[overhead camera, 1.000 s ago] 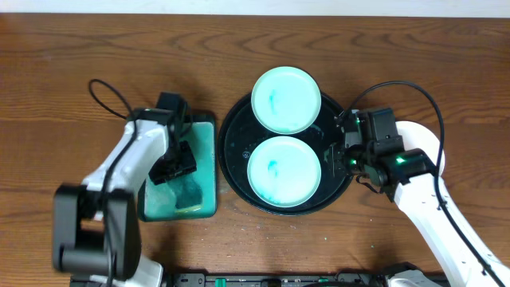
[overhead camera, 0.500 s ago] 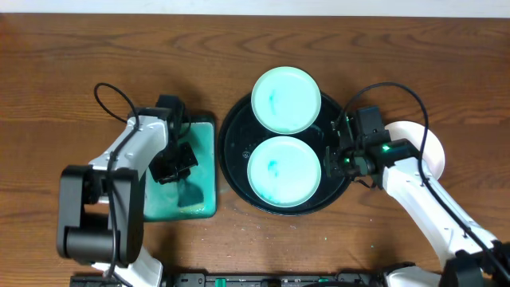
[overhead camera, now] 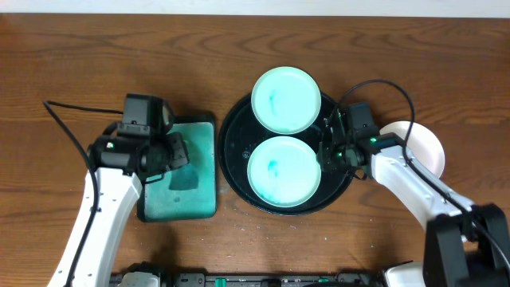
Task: Clean dirty plates on tray and stack at the side
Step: 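Scrub the front plate on the tray with the sponge in the left gripper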
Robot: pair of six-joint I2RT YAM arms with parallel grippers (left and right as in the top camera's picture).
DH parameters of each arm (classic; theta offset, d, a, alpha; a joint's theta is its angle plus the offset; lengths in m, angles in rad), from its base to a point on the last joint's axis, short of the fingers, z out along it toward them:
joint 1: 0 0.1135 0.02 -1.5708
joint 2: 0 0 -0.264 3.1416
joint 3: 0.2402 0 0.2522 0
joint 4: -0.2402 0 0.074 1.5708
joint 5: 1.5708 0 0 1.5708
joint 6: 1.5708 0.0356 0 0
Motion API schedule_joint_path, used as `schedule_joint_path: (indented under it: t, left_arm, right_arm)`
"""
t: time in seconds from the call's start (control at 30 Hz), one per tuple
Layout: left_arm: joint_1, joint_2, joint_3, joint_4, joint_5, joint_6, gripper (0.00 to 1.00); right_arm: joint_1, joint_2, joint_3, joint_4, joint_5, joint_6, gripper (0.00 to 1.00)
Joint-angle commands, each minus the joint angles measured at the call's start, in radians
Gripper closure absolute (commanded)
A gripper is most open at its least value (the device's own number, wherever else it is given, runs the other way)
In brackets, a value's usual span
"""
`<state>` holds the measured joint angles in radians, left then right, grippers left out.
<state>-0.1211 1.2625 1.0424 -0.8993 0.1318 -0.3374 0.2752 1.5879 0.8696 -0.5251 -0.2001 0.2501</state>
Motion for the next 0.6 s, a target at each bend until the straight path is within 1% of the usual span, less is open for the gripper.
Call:
schedule_joint_path:
  t: [0.0,0.03,0.07,0.1,0.17,0.23,0.43,0.57]
  left_arm:
    - [-0.05,-0.017,-0.003,0.014,0.078,0.022,0.93]
    - [-0.065,-0.013,-0.003,0.021,0.082,0.018,0.92]
    - [-0.082,-0.008,-0.003,0.029,0.086,0.018,0.93]
    - [-0.1,-0.002,-0.003,0.04,0.087,0.01,0.93]
    - [-0.135,0.013,-0.003,0.072,0.09,-0.022,0.93]
    - [-0.174,0.033,-0.003,0.12,0.102,-0.062,0.93]
    - [-0.317,0.154,-0.003,0.317,0.108,-0.161,0.93]
    - [-0.428,0.308,-0.003,0.453,0.108,-0.251,0.93]
  right_arm:
    - [-0.001,0.062,0.011,0.004,-0.055,-0.029,0.68]
    - [-0.001,0.075,0.011,0.007,-0.079,-0.037,0.68]
    - [0.0,0.086,0.011,0.01,-0.108,-0.051,0.7]
    - [0.002,0.095,0.011,0.013,-0.131,-0.062,0.75]
    - [0.008,0.106,0.011,0.013,-0.139,-0.063,0.89]
    - [0.013,0.113,0.011,0.01,-0.135,-0.045,0.99]
    - [0.014,0.116,0.011,-0.018,-0.023,0.068,0.99]
    - [0.014,0.116,0.011,-0.028,-0.013,0.071,0.99]
